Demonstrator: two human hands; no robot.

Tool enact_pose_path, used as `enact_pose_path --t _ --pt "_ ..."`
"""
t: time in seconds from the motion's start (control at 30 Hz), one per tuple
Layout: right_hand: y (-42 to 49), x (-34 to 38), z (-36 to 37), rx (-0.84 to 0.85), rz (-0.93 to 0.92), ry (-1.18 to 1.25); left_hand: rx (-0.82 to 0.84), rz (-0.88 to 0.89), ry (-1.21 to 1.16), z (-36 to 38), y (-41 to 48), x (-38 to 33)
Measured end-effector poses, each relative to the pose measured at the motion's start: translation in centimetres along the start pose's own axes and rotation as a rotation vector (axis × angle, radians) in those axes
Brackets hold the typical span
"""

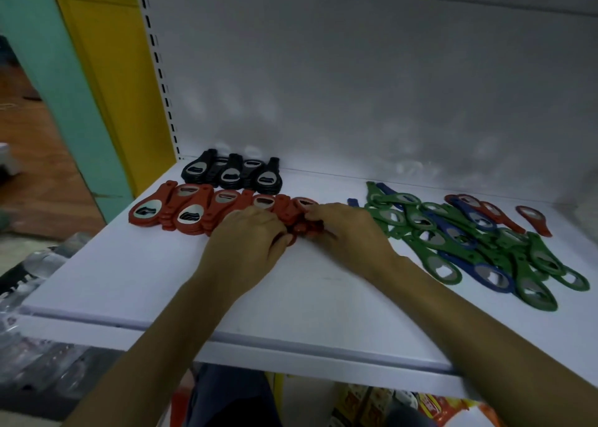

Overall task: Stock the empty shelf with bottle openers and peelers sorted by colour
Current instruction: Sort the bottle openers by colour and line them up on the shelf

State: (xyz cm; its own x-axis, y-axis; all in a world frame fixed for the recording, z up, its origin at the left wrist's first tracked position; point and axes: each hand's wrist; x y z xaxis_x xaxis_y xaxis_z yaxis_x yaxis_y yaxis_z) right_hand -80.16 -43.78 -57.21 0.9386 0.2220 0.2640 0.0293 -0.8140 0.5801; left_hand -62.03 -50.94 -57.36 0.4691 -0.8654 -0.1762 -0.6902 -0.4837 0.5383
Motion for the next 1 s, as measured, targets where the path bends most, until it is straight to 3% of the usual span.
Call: enact_pose_path --t 0.27,0.43,0.7,0.87,1.0 --pt "0.3 -1.8 -1.2 0.25 0.092 0.204 -0.061 0.046 0.056 0.3 0.1 -0.3" --pt "-0.2 -1.3 -0.6 0.162 0.241 0.364 -0.13 -0.004 -0.012 0.2 0.0 -0.3" --pt "-0.2 -1.0 -0.4 0.053 0.403 0.546 -0.065 0.152 0.054 0.5 0.0 -0.4" --pt "-0.1 -0.5 -0.3 0.078 0.436 0.61 -0.036 0.186 0.016 0.7 0.0 -0.3" --pt "0.3 -0.3 -0.1 -0.002 0.472 0.558 -0.055 0.208 0.019 1.0 0.1 -0.2"
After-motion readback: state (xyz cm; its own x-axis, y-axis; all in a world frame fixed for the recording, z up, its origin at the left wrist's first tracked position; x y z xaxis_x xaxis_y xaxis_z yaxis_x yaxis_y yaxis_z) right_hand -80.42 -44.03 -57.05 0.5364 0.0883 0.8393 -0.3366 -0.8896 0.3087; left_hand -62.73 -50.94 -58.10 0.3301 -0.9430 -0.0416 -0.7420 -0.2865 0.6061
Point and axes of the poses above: each hand's wrist, its own y-axis towards the middle knuckle, its own z-axis out of the palm, x = y × z, and after that the axes turned 2 degrees about -x, right-handed
